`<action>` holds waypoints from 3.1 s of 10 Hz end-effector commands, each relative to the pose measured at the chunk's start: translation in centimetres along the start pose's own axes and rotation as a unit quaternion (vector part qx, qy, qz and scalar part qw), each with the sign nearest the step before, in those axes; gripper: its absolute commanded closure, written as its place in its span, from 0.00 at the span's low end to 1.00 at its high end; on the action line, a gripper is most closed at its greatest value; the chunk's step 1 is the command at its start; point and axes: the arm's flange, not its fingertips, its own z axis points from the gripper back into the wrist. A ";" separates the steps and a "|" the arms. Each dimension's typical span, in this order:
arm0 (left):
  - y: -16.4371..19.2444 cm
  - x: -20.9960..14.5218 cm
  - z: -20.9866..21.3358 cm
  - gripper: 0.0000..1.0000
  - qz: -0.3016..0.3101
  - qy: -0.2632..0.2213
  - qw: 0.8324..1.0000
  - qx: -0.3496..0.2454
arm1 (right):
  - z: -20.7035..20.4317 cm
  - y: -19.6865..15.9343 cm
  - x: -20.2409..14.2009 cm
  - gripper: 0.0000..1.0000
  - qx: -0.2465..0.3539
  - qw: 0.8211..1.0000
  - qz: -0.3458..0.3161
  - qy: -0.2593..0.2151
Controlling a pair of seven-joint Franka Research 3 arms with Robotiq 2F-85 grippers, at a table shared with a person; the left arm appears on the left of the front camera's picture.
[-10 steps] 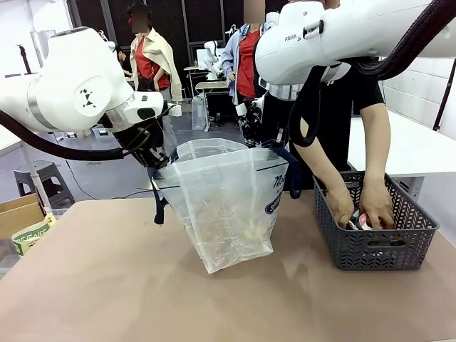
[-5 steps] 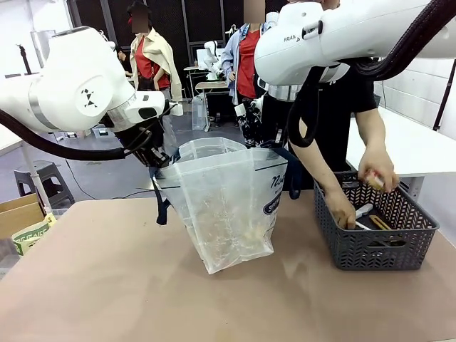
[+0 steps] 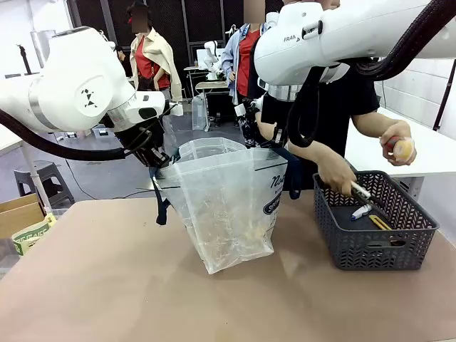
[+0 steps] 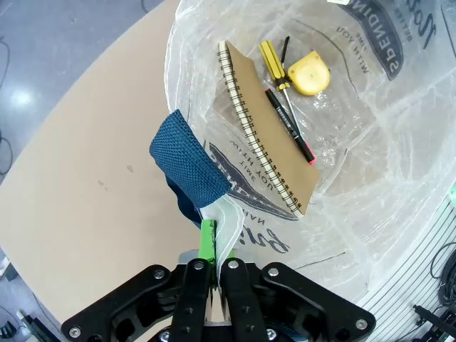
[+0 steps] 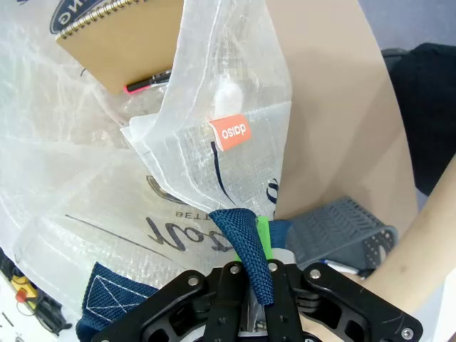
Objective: Transfer purchased items from the store into the shopping bag.
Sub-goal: Move the Reusable shopping bag to the right side of the table.
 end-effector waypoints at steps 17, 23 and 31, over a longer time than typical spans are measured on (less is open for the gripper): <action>0.3 -0.2 0.1 1.00 0.001 0.003 1.000 0.002 | -0.3 0.9 -1.0 1.00 -0.076 0.993 -0.087 -0.025; 0.3 -0.2 0.1 1.00 0.001 0.003 1.000 0.002 | -0.2 1.6 -2.0 1.00 -0.093 0.990 -0.102 -0.040; 0.3 -0.2 0.1 1.00 0.001 0.003 1.000 0.002 | 0.0 1.2 -1.2 1.00 -0.071 0.991 -0.109 -0.038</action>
